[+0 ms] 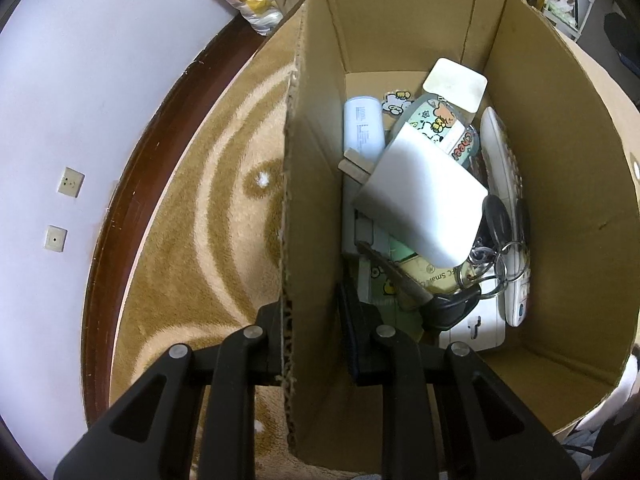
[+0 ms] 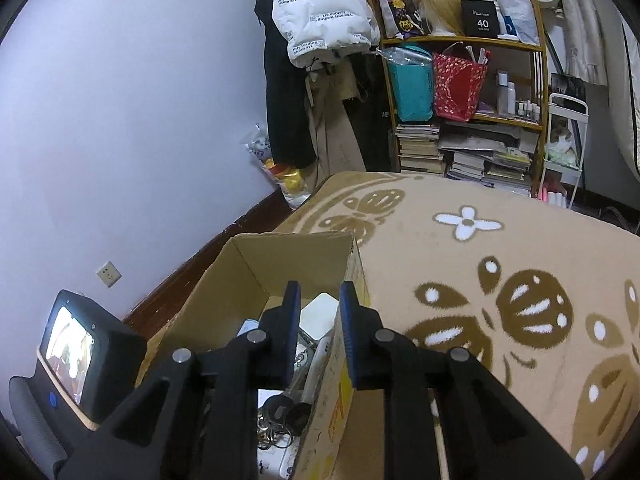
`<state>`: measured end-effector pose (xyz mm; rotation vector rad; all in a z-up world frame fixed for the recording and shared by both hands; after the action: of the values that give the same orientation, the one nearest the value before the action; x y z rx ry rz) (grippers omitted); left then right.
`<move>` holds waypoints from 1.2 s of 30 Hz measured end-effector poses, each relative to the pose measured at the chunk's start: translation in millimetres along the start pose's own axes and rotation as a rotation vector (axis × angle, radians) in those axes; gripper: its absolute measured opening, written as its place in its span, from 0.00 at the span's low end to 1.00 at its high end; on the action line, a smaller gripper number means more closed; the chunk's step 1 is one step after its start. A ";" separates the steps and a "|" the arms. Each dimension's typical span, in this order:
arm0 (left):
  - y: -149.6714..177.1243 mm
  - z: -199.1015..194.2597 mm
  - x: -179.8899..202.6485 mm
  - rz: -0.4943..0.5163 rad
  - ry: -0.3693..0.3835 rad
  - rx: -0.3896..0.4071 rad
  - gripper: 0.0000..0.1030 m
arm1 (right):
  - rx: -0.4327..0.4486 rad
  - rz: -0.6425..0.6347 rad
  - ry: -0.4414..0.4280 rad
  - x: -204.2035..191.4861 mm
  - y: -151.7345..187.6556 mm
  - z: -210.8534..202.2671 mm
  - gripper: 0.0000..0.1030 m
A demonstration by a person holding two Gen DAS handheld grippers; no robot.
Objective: Organize rigid objects
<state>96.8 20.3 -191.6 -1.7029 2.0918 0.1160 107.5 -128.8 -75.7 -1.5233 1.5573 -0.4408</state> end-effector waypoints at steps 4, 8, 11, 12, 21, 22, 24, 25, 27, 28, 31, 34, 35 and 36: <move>1.2 -1.6 -2.3 -0.007 0.004 0.013 0.20 | -0.017 0.020 0.012 0.5 4.3 -3.2 0.21; 1.6 -6.2 -8.4 -0.024 0.010 0.030 0.22 | -0.032 0.037 0.018 -2.2 14.1 -13.9 0.29; 3.9 -13.3 -11.9 -0.030 0.000 0.054 0.23 | -0.042 0.022 0.027 -7.4 19.1 -22.6 0.33; 4.6 -15.5 -13.1 -0.032 -0.003 0.062 0.24 | -0.040 0.026 0.027 -8.3 20.0 -26.8 0.35; 9.5 -51.0 -17.0 -0.046 0.010 0.188 0.39 | 0.003 0.078 0.067 -3.9 26.6 -64.4 0.54; 10.0 -55.4 -19.0 -0.054 0.010 0.208 0.40 | 0.007 0.085 0.075 -2.4 27.8 -69.3 0.57; 12.6 -68.8 -23.4 -0.064 0.015 0.250 0.44 | 0.019 0.098 0.100 1.4 30.1 -81.5 0.61; 13.3 -74.9 -25.0 -0.067 0.020 0.268 0.48 | 0.026 0.104 0.111 3.5 30.4 -87.5 0.63; 15.7 -89.9 -28.9 -0.077 0.033 0.321 0.52 | 0.036 0.110 0.127 6.7 30.7 -96.4 0.68; 15.5 -95.5 -28.8 -0.079 0.037 0.334 0.54 | 0.041 0.110 0.139 7.8 30.6 -101.1 0.71; 19.6 -110.9 -32.3 -0.089 0.055 0.385 0.62 | 0.060 0.107 0.172 9.5 31.0 -117.6 0.79; 21.4 -124.8 -39.4 -0.118 0.055 0.446 0.67 | 0.083 0.112 0.174 8.8 30.8 -131.7 0.91; 22.2 -131.9 -42.9 -0.132 0.051 0.478 0.72 | 0.092 0.113 0.176 8.4 30.6 -135.3 0.95; 22.9 -138.1 -46.3 -0.144 0.055 0.505 0.76 | 0.106 0.113 0.190 8.2 31.2 -141.0 0.97</move>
<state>43.2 22.0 -54.2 -1.5407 1.8217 -0.4681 -19.7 -176.1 -25.7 -1.3364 1.7280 -0.6075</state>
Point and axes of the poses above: each gripper's, at about its wrist camera, not at the fingertips, and z roughly the way its jaws point, x to its right, y to its underside, the point moved 6 cm from there along z, roughly the way its jaws point, and after that the axes turned 12 degrees about -y, right-handed, at the moved point
